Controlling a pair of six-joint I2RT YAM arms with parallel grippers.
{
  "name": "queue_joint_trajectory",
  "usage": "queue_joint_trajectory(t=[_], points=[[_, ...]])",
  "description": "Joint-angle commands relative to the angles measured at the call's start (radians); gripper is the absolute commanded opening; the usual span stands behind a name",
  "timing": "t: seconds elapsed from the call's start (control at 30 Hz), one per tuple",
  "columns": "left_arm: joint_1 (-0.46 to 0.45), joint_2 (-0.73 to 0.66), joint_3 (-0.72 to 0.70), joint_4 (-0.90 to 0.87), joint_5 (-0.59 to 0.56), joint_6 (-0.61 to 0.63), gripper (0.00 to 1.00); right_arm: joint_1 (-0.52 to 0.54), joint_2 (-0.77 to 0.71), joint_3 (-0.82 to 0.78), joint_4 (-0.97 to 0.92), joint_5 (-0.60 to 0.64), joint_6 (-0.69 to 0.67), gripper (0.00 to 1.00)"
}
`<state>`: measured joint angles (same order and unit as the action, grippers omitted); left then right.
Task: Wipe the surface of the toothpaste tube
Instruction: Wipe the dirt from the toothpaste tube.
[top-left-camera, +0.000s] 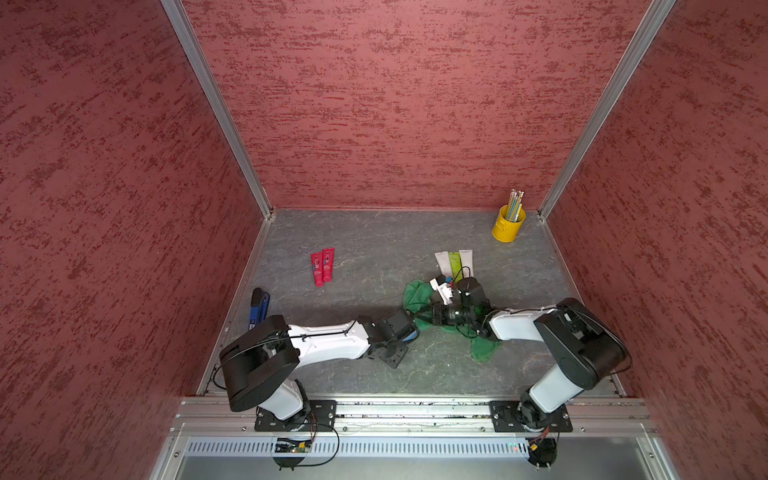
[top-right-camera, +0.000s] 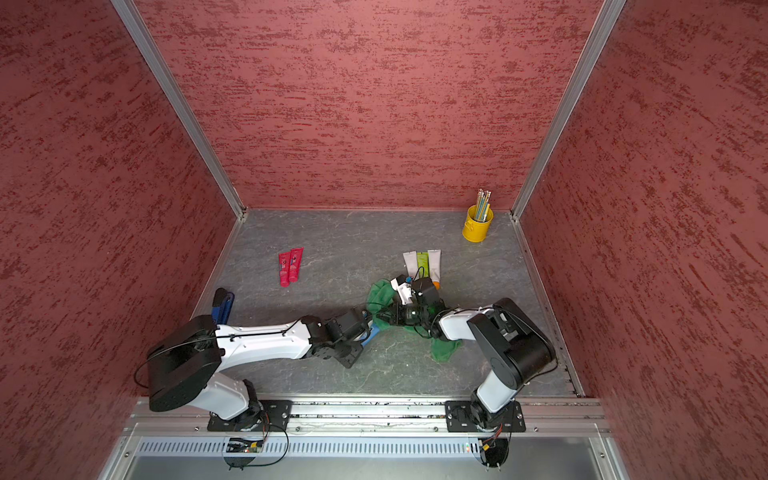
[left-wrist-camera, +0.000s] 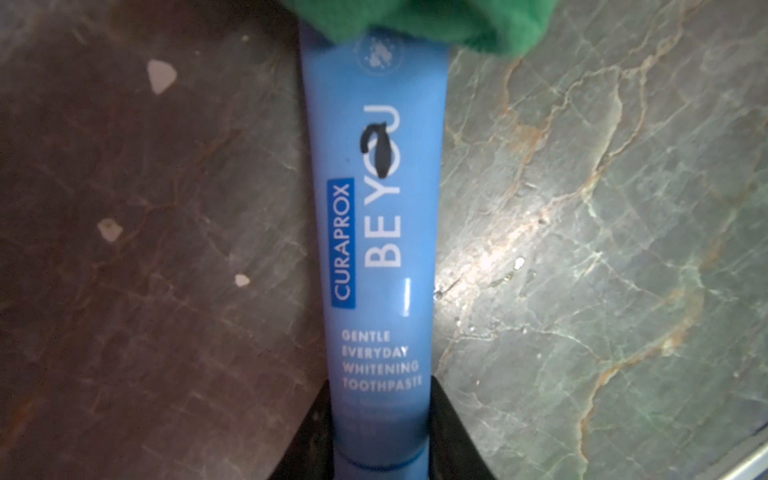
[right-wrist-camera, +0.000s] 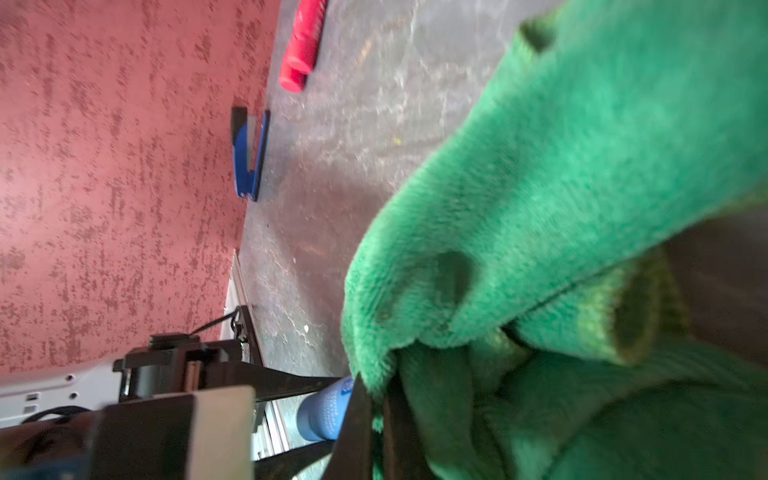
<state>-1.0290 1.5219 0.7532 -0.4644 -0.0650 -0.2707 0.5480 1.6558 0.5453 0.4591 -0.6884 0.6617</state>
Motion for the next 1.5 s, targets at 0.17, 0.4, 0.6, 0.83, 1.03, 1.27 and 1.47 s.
queue_joint_trajectory(t=[0.17, 0.4, 0.6, 0.83, 1.03, 1.27, 1.47], points=[[-0.001, 0.004, -0.009, 0.013, -0.010, -0.009, 0.18, 0.099, 0.061, 0.014, -0.055, 0.050, -0.042, 0.00], [0.001, -0.002, -0.014, 0.018, -0.012, -0.010, 0.13, 0.215, 0.104, -0.013, 0.110, -0.074, 0.067, 0.00], [0.000, -0.011, -0.020, 0.022, -0.015, -0.011, 0.12, 0.211, 0.042, -0.026, -0.038, 0.074, 0.000, 0.00], [-0.003, -0.033, -0.032, 0.028, -0.022, -0.012, 0.11, 0.129, -0.025, 0.060, -0.289, 0.437, -0.094, 0.00], [-0.003, -0.043, -0.040, 0.033, -0.024, -0.013, 0.10, 0.119, 0.023, 0.116, -0.296, 0.447, -0.106, 0.00], [-0.004, -0.036, -0.037, 0.035, -0.028, -0.012, 0.10, 0.193, 0.039, 0.031, -0.112, 0.207, -0.007, 0.00], [-0.005, -0.030, -0.035, 0.032, -0.036, -0.013, 0.09, 0.286, 0.051, -0.017, 0.032, 0.107, 0.078, 0.00]])
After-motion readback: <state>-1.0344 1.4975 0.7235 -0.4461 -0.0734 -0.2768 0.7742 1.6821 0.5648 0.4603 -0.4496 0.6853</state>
